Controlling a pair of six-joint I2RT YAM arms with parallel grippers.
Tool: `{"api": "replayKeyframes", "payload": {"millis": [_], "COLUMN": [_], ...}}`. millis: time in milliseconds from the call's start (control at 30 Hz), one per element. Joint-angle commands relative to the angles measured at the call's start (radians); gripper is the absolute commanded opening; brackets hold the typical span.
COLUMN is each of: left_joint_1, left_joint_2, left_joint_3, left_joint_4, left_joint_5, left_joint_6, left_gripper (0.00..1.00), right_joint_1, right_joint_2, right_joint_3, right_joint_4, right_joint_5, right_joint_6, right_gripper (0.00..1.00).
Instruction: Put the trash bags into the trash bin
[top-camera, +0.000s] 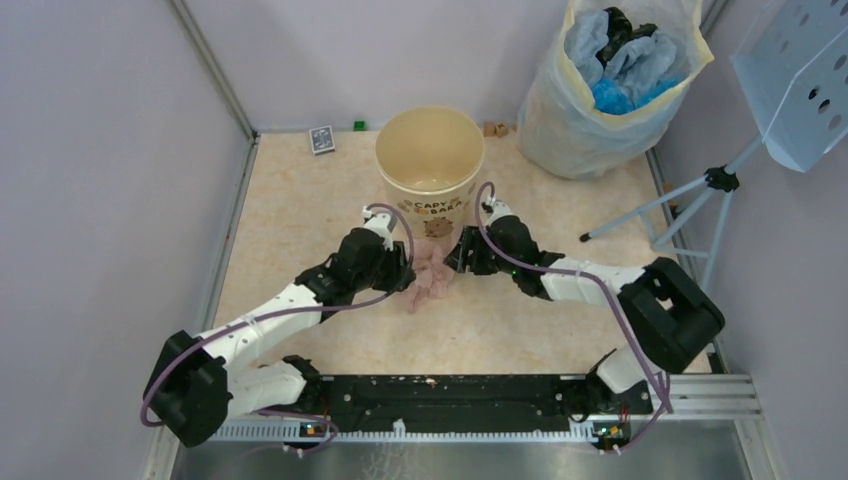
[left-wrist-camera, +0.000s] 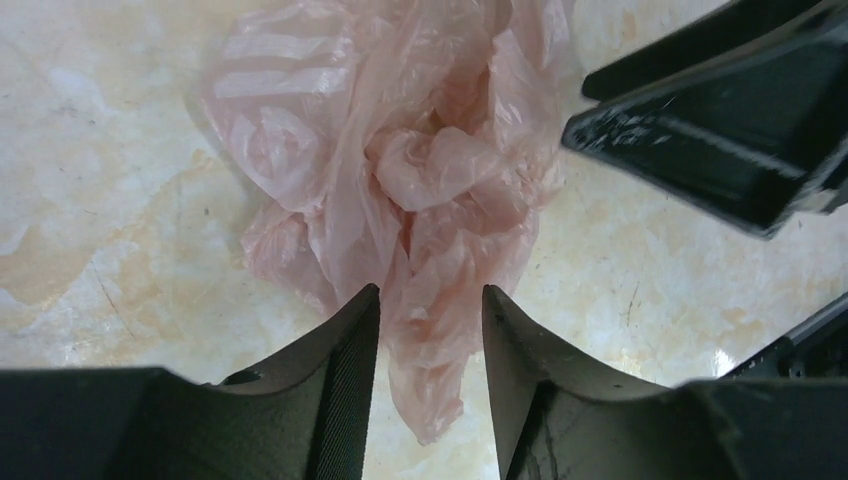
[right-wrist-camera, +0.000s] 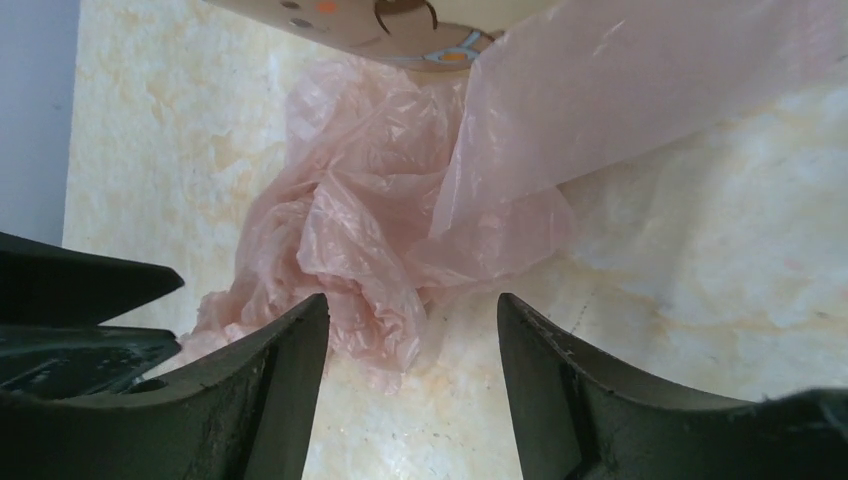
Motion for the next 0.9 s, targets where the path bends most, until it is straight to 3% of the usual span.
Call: {"api": "replayKeyframes", "payload": {"millis": [0, 133, 233, 333, 400, 600, 867], "left_joint_1": [0.025, 0.04, 0.043, 0.041, 0.042, 0.043, 0.041], "left_joint_2": [-0.018, 0.061, 0.127, 0.219, 0.28, 0.443, 0.422], "left_joint_3": [0.006, 0.051, 0.056, 0.071, 0.099, 0.153, 0.105], "left_joint_4": [0.076, 0.057, 0.093, 0.116, 0.096, 0.021, 0.024], "left_joint_5": [-0.018, 0.013, 0.023, 0.037, 0.04, -0.091, -0.17], "left_joint_6": [0.005, 0.029, 0.048, 0.06, 0.055, 0.006, -0.01], "left_gripper": [0.53, 0.59, 0.59, 0.58, 0.58, 0.56, 0.56], "right_joint_1": [0.002, 0.002, 0.002, 0.002, 0.002, 0.002, -0.004], "right_joint_2": [0.095, 0.164, 0.201, 0.194, 0.149, 0.001, -0.217], "right_joint_3": [0.058, 0.071, 0.076, 0.067, 0.044, 0.031, -0.012], "right_joint_4": [0.158, 0.19, 0.225, 0.235, 0.208, -0.041, -0.299], "right_joint_5": [-0.121, -0.13, -0.166, -0.195, -0.18, -0.14, -0.004], "right_joint_6": [0.075, 0.101, 0.121, 0.136, 0.134, 0.08, 0.065], "right_gripper": [0.62, 0.57, 0.46, 0.11, 0.01, 0.0, 0.0]}}
